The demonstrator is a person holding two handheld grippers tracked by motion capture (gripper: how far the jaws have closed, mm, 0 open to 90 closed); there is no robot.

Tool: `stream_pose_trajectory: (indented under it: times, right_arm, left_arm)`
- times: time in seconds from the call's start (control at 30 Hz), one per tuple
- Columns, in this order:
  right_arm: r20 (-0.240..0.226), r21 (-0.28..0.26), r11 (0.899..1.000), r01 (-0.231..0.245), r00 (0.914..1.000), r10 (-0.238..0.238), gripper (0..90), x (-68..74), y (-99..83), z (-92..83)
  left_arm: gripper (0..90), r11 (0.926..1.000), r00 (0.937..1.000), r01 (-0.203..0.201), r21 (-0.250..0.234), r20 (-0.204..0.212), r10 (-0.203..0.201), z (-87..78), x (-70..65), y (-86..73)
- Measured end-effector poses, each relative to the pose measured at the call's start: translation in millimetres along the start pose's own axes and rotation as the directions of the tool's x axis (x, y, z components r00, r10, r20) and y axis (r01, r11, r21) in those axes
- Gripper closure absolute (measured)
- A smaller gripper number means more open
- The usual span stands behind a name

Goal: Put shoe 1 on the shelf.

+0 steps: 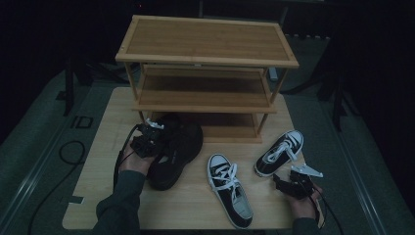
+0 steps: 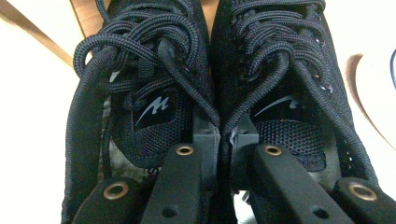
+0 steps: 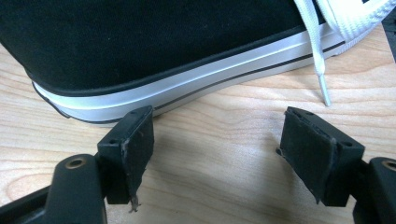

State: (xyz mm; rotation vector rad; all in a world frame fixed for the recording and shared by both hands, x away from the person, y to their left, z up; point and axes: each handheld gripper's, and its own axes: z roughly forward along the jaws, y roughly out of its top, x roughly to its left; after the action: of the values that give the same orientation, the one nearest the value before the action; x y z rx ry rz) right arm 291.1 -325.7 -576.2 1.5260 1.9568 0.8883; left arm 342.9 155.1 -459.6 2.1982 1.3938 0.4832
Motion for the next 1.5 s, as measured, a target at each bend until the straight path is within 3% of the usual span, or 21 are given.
stream_pose_trajectory:
  times: [0.37, 1.17, 1.5]
  right_arm:
    - [0.000, 0.000, 1.000, 0.001, 1.0000, -0.001, 25.4, 0.1, 0.1, 0.1]
    - [-0.001, 0.001, 1.000, 0.000, 1.0000, 0.000, 25.4, 0.1, 0.1, 0.1]
    - [-0.001, 0.001, 1.000, 0.000, 1.0000, 0.000, 25.4, 0.1, 0.1, 0.1]
  left_arm:
    - [84.9, 0.9999, 0.9998, -0.009, 0.008, -0.020, 0.009, 5.9, -5.0, 8.3]
    - [84.8, 0.9988, 0.9967, 0.049, -0.007, -0.065, -0.049, 32.0, -11.9, 31.6]
    - [84.6, 0.9973, 0.9889, 0.070, -0.024, -0.129, -0.073, 44.9, -19.8, 42.5]
